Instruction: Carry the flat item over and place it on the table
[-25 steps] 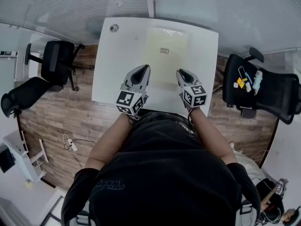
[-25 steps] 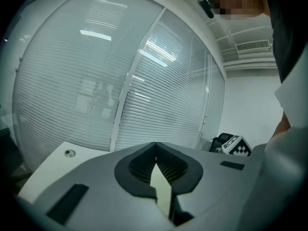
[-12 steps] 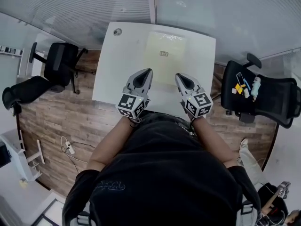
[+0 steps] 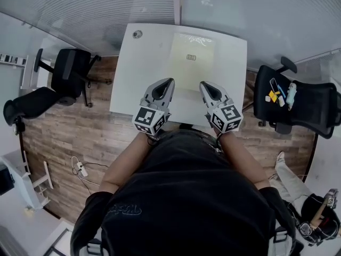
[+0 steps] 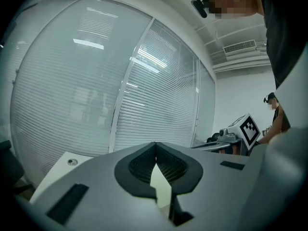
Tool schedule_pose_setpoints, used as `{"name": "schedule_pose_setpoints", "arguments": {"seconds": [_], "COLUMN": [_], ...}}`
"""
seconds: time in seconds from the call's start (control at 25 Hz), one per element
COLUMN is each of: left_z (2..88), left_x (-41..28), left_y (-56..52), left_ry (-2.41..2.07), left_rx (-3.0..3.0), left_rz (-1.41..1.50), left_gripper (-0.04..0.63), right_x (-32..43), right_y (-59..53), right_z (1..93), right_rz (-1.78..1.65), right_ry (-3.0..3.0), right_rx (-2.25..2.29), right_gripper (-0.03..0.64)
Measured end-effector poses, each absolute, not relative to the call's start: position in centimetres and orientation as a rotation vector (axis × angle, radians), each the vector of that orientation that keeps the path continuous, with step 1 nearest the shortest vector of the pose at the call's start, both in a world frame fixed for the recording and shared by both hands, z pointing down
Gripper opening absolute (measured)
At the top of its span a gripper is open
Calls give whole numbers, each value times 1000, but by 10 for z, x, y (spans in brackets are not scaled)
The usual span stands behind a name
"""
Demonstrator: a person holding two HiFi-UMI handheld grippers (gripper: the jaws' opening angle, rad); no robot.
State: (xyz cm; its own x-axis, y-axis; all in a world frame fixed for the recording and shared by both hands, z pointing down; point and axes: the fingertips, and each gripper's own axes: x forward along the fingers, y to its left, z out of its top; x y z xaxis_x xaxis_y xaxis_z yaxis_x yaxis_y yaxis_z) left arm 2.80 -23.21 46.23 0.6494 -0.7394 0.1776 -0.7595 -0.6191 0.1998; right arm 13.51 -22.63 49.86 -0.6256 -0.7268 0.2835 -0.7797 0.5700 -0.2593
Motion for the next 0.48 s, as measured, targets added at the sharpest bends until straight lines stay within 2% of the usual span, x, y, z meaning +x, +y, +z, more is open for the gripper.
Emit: {"name": "schedule_pose_setpoints", "arguments": {"seconds": [0.48], "left_z": [456], "left_x": [-35], "left_y": [-199], "left_ry": [-1106], "left_rx": [2656], "left_rz": [125], "left_gripper": [14], "right_x": [66], "right_y": [-187], "right_z": [482], "right_rz": [489], "right_ry": [-2635], "right_rx": [1371], "right_gripper": [21]}}
